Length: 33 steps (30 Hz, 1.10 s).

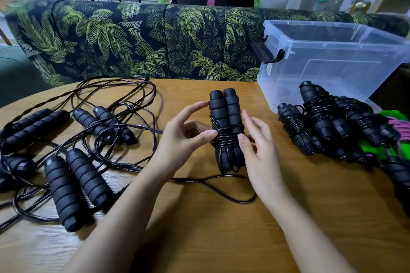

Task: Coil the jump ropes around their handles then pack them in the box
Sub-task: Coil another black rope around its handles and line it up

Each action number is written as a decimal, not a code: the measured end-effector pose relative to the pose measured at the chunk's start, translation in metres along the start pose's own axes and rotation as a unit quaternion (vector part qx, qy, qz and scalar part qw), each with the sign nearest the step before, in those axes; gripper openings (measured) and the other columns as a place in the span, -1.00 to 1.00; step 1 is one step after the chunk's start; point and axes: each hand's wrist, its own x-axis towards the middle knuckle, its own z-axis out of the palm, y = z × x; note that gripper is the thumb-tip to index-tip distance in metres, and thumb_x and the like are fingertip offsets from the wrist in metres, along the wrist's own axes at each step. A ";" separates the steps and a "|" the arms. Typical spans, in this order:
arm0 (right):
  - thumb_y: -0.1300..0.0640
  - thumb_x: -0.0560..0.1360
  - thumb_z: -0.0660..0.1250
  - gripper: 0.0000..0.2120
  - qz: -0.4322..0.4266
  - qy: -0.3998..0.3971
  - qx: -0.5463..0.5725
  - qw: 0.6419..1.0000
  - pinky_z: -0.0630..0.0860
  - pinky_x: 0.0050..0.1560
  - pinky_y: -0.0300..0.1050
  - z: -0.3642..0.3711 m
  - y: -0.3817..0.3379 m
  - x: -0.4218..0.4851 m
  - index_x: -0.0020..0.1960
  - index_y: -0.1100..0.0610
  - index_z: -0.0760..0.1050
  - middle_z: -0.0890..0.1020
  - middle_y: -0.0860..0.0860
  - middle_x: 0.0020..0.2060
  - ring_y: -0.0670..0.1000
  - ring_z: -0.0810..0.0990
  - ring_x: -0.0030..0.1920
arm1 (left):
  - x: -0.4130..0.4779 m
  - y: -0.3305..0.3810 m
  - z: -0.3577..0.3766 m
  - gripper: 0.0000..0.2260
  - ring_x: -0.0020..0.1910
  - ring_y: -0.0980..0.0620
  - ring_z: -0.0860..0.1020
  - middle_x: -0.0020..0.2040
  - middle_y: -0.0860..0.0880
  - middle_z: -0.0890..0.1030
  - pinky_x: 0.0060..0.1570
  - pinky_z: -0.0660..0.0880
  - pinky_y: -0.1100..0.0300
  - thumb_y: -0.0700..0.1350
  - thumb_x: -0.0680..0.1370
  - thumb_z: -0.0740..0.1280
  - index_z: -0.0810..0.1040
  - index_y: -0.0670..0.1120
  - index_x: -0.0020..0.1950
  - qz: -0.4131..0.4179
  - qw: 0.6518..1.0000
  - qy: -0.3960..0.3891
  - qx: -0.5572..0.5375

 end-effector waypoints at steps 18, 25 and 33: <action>-0.06 0.44 0.46 -0.19 0.023 -0.024 -0.008 0.999 0.33 0.12 -0.53 0.005 -0.003 -0.006 0.57 -0.07 0.12 0.49 -0.21 0.31 -0.33 0.45 0.25 | -0.003 0.000 0.007 -0.53 -0.05 0.09 0.67 -0.12 -0.01 0.72 0.11 0.53 0.23 -0.21 0.46 0.46 0.47 0.07 0.33 0.067 0.997 -0.010 0.046; 0.00 0.46 0.42 -0.29 -0.007 -0.027 0.095 0.995 0.29 0.17 -0.52 0.005 -0.013 -0.007 0.53 -0.03 0.20 0.43 -0.33 0.26 -0.41 0.39 0.26 | -0.002 -0.006 0.004 -0.51 -0.09 0.09 0.56 -0.13 0.06 0.61 0.01 0.50 0.17 -0.01 0.35 0.55 0.49 -0.02 0.22 0.027 0.999 0.045 0.006; 0.06 0.53 0.38 -0.53 -0.003 -0.054 0.210 0.976 0.51 0.15 -0.25 0.010 -0.014 -0.013 0.37 -0.18 0.34 0.58 -0.18 0.24 -0.17 0.55 0.24 | -0.002 -0.003 0.004 -0.46 0.20 0.01 0.61 0.15 -0.05 0.68 0.22 0.53 0.10 -0.12 0.47 0.41 0.40 -0.07 0.44 -0.030 0.998 -0.033 -0.051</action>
